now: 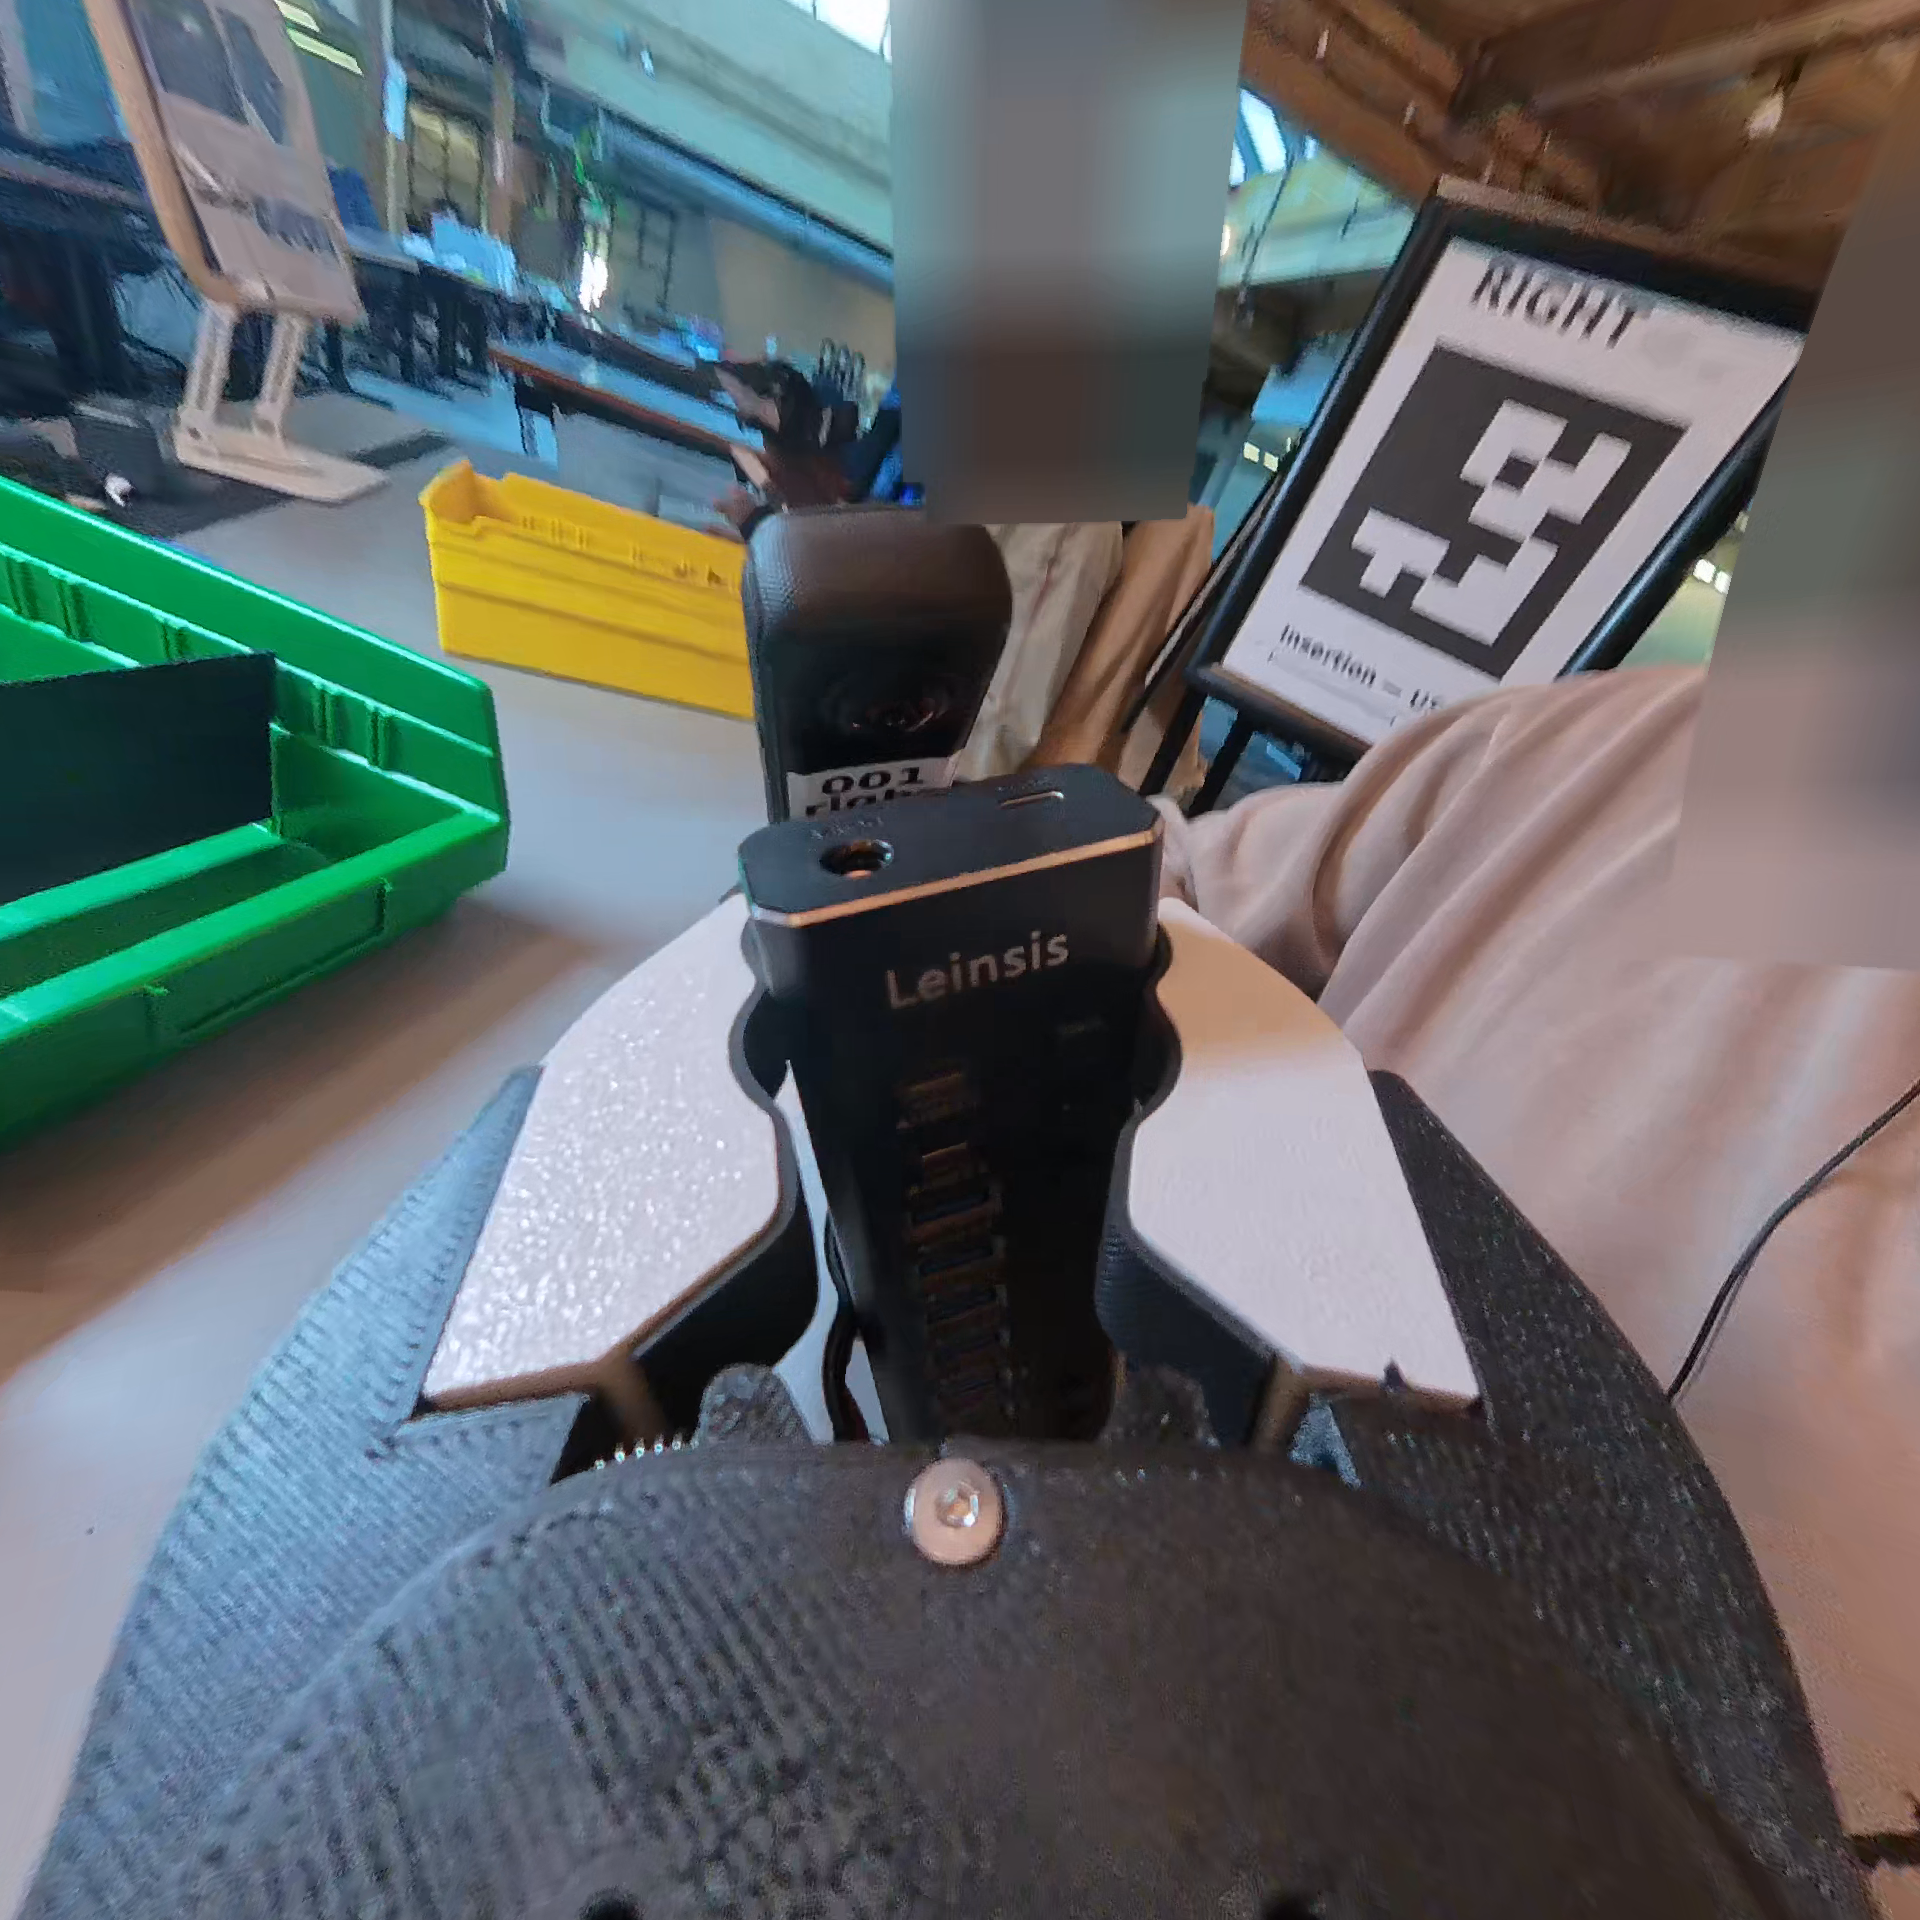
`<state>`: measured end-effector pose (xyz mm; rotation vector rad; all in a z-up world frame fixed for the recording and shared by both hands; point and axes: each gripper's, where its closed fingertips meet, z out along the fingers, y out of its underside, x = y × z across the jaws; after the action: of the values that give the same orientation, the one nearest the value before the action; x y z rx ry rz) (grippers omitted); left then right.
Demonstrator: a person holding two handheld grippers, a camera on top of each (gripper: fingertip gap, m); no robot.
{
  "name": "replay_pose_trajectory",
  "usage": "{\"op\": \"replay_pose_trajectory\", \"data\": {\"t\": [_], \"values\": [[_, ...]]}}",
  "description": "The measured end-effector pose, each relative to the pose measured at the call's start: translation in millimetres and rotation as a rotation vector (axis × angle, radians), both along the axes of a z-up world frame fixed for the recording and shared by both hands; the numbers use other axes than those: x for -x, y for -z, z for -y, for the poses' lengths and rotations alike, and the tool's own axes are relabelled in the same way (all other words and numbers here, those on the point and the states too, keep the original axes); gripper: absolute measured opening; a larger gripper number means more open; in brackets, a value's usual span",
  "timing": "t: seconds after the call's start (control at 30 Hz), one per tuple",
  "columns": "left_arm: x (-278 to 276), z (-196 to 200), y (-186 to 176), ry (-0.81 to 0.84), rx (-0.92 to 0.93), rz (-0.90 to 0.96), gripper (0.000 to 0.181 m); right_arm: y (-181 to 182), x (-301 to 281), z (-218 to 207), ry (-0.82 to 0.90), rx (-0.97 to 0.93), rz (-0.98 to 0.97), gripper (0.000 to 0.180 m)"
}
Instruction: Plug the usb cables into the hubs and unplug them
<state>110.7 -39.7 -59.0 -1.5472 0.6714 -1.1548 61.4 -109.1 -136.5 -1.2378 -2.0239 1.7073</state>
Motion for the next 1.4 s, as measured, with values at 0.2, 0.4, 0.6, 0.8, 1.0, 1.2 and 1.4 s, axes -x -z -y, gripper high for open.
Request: {"op": "replay_pose_trajectory", "data": {"t": [0.2, 0.4, 0.6, 0.8, 1.0, 1.2, 1.4], "values": [[23.7, -9.7, -19.1, -0.121, -0.019, 0.144, 0.065, -31.8, 4.9, -21.0, 0.094, 0.193, -0.12, 0.072], [57.0, -34.2, -5.8, -0.379, 0.043, 0.141, 0.065, -5.9, 25.7, -48.4, 0.351, -0.108, -0.145, 0.071], [76.9, -50.4, 10.6, -0.632, 0.091, 0.084, 0.066, 11.9, 42.1, -84.2, 0.621, -0.358, -0.088, 0.039], [63.7, -31.8, -10.9, -0.396, -0.044, 0.172, 0.065, -9.5, 29.8, -61.8, 0.358, -0.026, -0.108, 0.031], [34.4, 27.3, -21.3, 0.071, -0.206, 0.168, 0.075, -54.5, -41.7, 7.5, -0.332, 0.35, -0.18, 0.031], [-16.1, 68.3, -20.7, 0.272, -0.295, 0.126, 0.074, -38.6, -49.8, 38.5, -0.493, 0.41, -0.053, 0.031], [1.6, 44.3, -29.8, 0.071, -0.351, 0.088, 0.074, -54.7, -26.3, 10.9, -0.314, 0.529, -0.112, 0.036]]}}
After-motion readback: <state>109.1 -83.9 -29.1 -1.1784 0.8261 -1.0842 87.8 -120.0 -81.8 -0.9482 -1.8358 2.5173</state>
